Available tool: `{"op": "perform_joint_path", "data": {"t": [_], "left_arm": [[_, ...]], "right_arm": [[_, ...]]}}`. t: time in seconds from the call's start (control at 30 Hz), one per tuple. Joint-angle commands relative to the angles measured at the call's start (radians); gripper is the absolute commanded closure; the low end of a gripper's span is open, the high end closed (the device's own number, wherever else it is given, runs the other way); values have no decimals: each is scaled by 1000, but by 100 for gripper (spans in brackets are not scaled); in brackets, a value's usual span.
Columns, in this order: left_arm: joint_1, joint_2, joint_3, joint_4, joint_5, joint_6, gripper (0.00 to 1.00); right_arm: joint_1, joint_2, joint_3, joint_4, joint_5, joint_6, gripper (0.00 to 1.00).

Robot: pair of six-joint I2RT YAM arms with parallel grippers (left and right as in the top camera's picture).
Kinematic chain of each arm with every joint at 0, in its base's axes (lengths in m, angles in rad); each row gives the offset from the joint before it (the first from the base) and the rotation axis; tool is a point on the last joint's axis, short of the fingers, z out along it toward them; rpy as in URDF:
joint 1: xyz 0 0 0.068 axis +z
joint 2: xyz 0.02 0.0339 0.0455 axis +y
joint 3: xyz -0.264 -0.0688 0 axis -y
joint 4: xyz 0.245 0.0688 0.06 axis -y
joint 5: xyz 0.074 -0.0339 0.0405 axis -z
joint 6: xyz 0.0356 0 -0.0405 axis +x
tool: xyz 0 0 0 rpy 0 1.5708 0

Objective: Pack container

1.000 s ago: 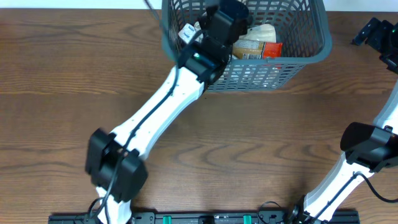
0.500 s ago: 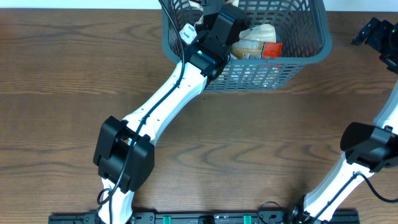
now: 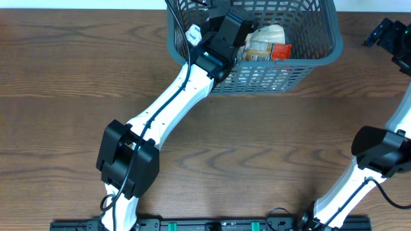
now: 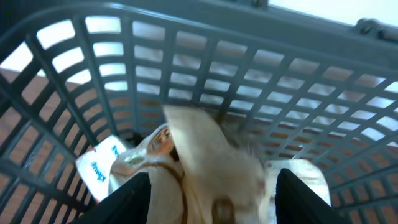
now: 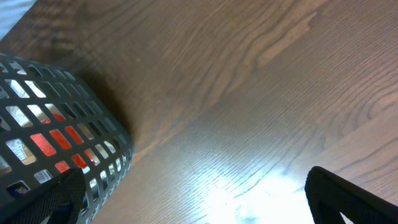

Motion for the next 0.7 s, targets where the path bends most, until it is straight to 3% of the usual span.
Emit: {"op": "perform_joint_path", "data": {"t": [0.0,0.1,0.23,0.37,0.43,0.57,0.67], "left_arm": [[3,-18,0,36,-16,106,47],[5,-47,6,84,-35,189,46],[15,-142,19,133,-172,193,45],[48,-289,24,131,-195,193,46],[71,-365,24,119,-195,193,40],[117,-499,24,-1,-195,193,35],[140,-586,24,-195,-195,193,30]], "right_arm": [[5,-10,-5,-4,-7,-1,1],[5,-10,-5,-4,-7,-1,1],[5,-10,-5,-4,-7,-1,1],[5,-10,-5,-4,-7,-1,1],[5,-10,-5,-4,-7,-1,1],[5,-10,-5,-4,-7,-1,1],[5,-10,-5,-4,-6,-1,1]]}}
